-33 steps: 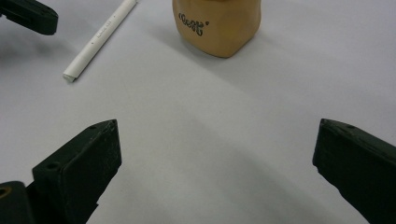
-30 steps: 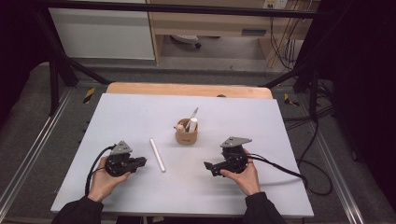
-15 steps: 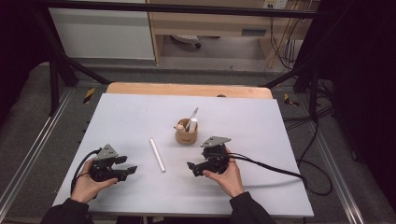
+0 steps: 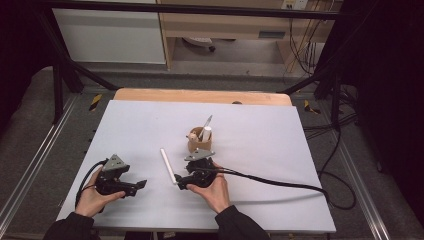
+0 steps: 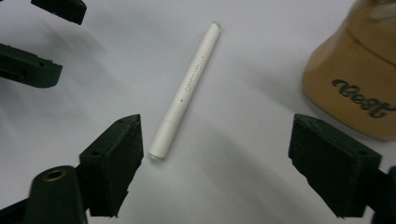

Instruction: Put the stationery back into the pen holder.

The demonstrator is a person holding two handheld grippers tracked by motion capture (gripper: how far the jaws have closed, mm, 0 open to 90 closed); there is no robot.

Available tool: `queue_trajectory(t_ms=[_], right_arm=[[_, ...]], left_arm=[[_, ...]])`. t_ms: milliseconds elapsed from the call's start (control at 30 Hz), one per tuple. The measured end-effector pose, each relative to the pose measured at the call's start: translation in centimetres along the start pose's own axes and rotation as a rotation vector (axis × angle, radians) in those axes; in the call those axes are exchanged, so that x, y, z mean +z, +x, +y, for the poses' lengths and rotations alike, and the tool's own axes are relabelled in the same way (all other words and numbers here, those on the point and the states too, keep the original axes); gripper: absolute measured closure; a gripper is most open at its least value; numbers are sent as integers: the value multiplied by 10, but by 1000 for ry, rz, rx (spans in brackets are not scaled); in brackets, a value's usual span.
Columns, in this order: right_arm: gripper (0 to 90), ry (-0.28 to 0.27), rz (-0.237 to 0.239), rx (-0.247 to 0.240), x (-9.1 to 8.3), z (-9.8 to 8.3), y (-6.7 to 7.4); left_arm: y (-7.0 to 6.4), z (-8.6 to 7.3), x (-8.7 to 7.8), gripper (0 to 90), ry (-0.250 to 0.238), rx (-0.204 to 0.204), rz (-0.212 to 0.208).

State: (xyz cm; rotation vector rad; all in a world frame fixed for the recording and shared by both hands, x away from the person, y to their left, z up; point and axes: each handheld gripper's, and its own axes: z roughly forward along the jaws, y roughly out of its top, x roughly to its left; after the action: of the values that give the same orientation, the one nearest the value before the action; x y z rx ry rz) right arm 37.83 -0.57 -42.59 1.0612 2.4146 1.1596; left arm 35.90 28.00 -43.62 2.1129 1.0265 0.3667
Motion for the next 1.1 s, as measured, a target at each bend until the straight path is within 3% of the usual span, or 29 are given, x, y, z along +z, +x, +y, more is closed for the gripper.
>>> queue_trajectory(t_ms=[233, 367, 500, 867, 1033, 1100], right_arm=[[395, 3, -22, 26, 18, 1, 14], [476, 5, -9, 48, 26, 0, 19], [522, 30, -8, 36, 33, 2, 23], [670, 27, -23, 54, 48, 4, 29], [741, 22, -58, 62, 49, 0, 31], [760, 20, -72, 87, 49, 0, 32]], left_arm=[[1, -1, 1, 100, 7, -8, -1], [1, -1, 1, 100, 7, -9, -4], [1, -1, 2, 101, 12, -8, -5], [0, -1, 2, 101, 11, -9, -6], [0, -1, 2, 101, 11, -10, -6], [0, -1, 3, 101, 11, -10, -6]])
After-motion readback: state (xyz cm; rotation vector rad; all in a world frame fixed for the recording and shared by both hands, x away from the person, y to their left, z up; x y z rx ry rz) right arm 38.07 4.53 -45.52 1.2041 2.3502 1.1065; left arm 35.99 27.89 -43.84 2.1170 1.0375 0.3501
